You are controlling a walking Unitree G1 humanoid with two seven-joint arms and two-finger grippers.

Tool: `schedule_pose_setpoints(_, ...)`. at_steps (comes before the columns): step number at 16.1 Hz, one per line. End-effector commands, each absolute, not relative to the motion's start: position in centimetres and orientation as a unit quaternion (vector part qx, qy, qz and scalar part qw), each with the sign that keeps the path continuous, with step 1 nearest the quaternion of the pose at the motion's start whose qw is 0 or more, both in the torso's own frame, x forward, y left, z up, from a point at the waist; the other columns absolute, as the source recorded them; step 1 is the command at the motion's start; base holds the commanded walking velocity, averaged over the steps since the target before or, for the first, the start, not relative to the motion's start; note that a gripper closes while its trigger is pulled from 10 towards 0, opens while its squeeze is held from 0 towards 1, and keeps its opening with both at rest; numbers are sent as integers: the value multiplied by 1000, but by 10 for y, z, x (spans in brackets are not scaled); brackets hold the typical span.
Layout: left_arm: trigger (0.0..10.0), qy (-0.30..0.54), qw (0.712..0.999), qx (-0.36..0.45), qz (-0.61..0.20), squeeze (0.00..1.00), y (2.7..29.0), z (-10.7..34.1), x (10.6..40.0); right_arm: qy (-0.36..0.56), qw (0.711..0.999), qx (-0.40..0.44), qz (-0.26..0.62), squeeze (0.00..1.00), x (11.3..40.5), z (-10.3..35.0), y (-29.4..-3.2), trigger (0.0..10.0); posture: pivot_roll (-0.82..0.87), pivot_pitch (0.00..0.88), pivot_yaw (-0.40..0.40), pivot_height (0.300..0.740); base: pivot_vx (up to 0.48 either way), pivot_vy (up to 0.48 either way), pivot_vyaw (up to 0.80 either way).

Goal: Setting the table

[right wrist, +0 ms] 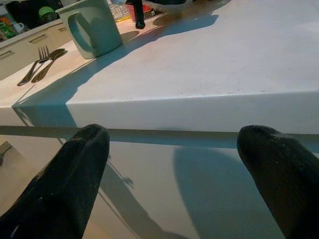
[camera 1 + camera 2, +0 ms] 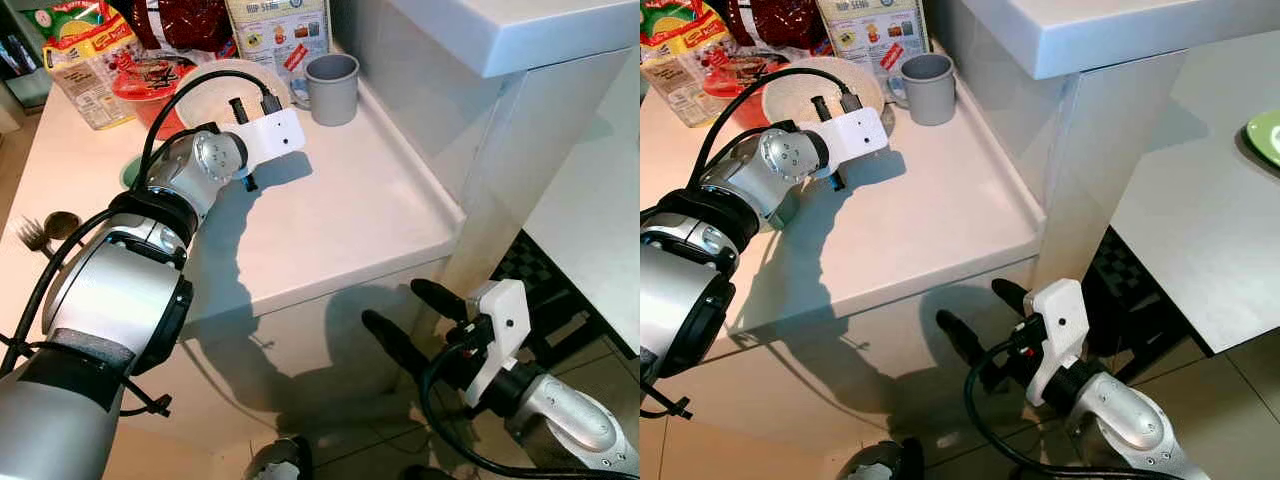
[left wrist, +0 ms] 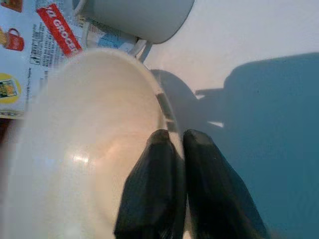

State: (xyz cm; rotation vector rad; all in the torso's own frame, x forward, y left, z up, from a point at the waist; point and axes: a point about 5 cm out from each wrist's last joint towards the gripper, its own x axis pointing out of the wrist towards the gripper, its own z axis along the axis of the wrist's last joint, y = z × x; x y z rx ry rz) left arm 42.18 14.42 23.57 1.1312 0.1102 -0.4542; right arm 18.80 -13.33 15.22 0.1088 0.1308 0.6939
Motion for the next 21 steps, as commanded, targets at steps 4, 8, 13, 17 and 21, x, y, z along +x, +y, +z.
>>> schedule_pose_setpoints(4,0,22,821,533,-204,0,144,257,424,65,937,54,338,0,190,151,-132,10000,15,105,126,740,0,0,0)
schedule_pose_setpoints(8,0,4,820,539,-194,0,144,270,425,64,938,55,338,0,193,150,-131,10000,19,100,125,740,0,0,0)
schedule_pose_setpoints(13,0,-59,839,509,-182,0,142,308,425,62,938,55,338,0,205,143,-132,10000,44,71,106,740,0,0,0)
schedule_pose_setpoints(17,0,-116,856,476,-166,0,148,342,421,53,937,52,341,0,216,140,-130,10000,65,38,90,740,0,0,0)
schedule_pose_setpoints(21,0,-165,871,440,-143,0,165,373,414,42,937,49,345,0,230,139,-127,10000,102,0,56,740,0,0,0)
